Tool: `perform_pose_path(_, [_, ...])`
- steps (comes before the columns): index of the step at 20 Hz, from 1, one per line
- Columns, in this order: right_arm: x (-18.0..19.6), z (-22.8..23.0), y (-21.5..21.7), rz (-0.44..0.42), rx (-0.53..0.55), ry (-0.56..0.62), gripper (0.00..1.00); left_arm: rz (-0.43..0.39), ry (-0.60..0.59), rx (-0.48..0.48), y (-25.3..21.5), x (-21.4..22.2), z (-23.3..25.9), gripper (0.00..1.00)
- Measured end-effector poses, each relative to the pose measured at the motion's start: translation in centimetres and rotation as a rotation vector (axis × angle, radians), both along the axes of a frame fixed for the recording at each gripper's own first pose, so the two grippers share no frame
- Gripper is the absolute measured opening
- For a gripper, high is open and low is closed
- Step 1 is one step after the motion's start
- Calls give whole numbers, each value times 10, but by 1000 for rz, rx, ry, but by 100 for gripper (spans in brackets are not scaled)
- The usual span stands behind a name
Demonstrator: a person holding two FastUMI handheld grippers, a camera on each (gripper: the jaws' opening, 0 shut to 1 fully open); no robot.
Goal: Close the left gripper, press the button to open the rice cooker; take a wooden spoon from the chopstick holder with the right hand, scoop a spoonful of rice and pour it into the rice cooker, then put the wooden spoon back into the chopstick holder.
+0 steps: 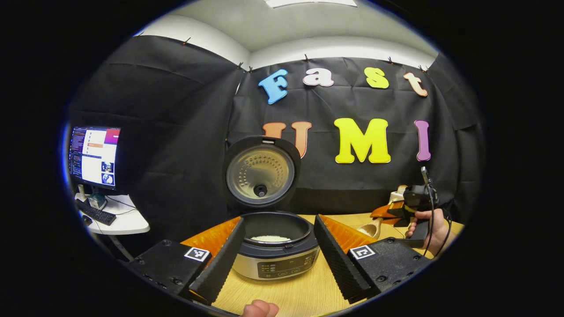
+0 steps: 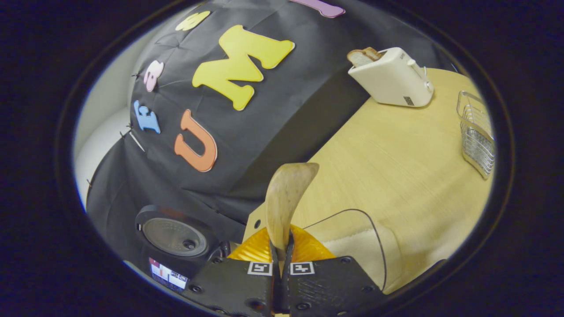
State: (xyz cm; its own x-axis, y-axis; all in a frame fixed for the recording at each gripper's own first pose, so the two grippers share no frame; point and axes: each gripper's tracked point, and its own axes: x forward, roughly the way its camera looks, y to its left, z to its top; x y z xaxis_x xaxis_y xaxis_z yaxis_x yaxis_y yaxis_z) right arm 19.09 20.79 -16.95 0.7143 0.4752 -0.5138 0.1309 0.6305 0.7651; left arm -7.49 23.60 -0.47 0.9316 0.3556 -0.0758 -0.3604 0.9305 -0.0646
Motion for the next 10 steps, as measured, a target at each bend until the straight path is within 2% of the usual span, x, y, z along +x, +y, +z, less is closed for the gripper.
perform_pose_path(5, [10,30,-7,-19,39,-36,2,18,8,25,8,-4,0,99])
perform_pose_path(10, [27,76,23,8,87,-93,0,35,26,18,18,-9,-5,99])
